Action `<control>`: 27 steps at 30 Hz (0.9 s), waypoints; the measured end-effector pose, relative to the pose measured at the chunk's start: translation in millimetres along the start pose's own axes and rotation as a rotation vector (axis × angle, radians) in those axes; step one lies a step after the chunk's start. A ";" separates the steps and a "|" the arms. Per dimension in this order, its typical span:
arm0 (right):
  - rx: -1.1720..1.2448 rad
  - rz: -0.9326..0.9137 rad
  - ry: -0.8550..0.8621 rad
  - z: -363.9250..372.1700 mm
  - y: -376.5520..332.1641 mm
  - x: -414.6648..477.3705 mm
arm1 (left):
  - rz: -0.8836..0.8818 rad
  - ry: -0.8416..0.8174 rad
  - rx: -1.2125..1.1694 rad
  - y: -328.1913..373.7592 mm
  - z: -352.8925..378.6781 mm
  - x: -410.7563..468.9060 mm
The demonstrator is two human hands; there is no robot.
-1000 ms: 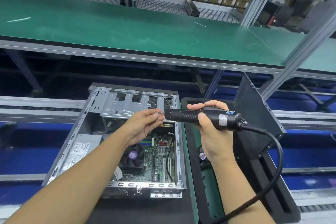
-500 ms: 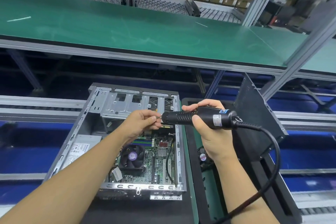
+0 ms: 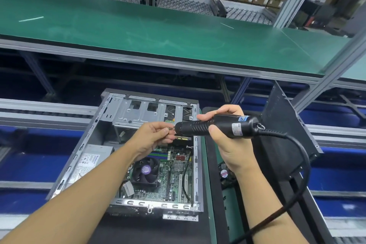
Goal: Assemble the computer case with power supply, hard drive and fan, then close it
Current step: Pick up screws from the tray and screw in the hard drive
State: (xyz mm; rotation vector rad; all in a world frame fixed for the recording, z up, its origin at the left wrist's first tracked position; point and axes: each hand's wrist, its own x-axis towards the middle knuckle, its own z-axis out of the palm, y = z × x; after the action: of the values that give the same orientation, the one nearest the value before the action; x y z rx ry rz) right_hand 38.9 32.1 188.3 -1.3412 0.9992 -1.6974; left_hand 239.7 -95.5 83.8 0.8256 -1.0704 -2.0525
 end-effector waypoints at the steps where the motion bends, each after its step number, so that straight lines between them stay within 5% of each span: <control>1: 0.016 -0.006 -0.010 0.8 -1.0 2.5 | 0.000 -0.009 0.006 0.3 0.5 -0.7; 20: 0.196 -0.054 -0.100 10.0 -11.4 43.4 | 0.031 0.101 -0.178 -24.7 23.3 -10.7; 27: 0.161 -0.061 -0.059 5.7 -1.3 45.1 | 0.061 0.147 0.069 -29.3 37.2 -12.6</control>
State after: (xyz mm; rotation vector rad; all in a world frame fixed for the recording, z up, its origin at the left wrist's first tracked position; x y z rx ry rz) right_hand 36.3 -8.6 208.5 -1.3197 0.7788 -1.7337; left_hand 210.4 -56.6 78.7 0.9516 -1.0755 -1.8827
